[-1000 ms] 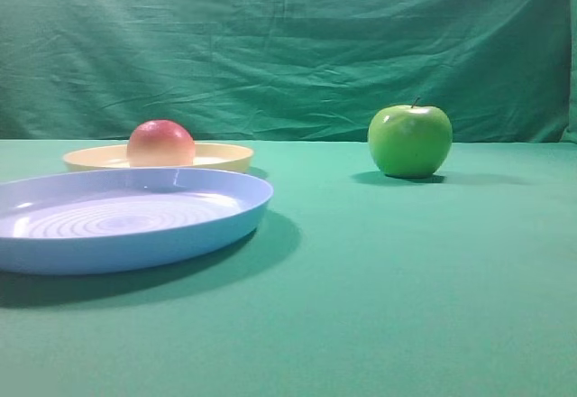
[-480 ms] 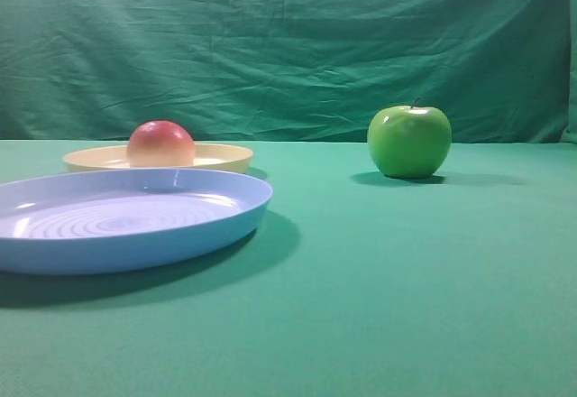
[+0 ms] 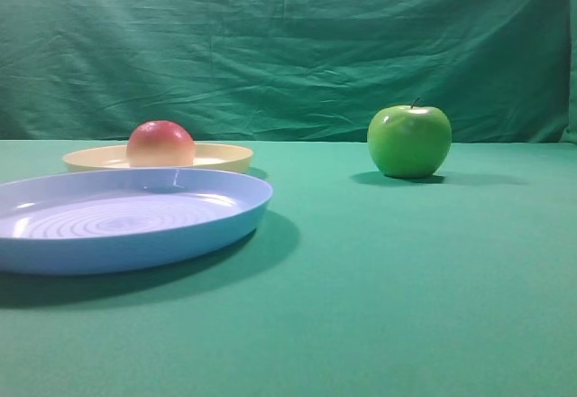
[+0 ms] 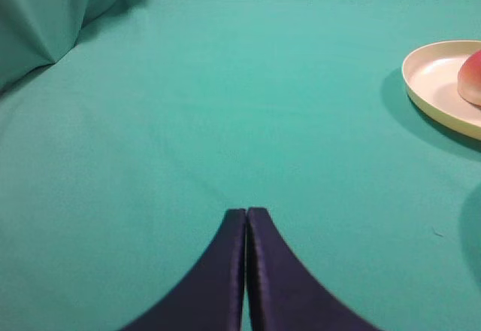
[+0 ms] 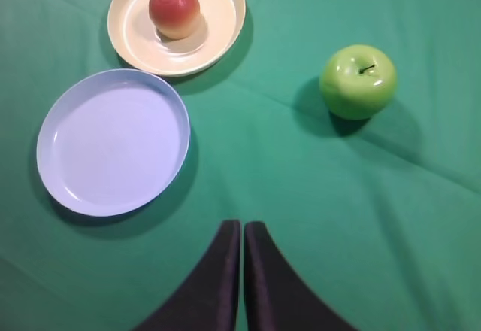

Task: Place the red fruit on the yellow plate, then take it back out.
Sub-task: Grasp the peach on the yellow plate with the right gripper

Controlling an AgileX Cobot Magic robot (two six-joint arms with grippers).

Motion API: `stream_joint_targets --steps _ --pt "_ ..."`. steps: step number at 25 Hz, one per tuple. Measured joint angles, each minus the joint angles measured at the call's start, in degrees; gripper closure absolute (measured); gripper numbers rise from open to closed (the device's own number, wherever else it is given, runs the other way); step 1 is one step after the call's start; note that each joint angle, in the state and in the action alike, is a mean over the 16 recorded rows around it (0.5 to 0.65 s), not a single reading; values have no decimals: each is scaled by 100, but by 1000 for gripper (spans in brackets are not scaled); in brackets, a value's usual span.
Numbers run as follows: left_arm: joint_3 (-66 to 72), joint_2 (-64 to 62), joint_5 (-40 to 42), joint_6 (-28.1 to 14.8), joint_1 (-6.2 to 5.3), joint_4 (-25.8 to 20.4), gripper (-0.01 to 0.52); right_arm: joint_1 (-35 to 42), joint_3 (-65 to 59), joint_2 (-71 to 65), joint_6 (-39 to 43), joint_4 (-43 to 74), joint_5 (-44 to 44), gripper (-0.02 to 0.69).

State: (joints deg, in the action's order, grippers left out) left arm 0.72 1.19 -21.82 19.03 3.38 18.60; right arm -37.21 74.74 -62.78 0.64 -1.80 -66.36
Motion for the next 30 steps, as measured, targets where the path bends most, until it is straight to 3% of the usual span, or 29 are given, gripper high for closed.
stream_joint_targets --steps 12,30 --pt "0 0 0 0 0 0 514 707 -586 1582 405 449 254 665" --pt "0 0 0 -11 0 0 514 2772 -4573 4244 488 277 3931 665"
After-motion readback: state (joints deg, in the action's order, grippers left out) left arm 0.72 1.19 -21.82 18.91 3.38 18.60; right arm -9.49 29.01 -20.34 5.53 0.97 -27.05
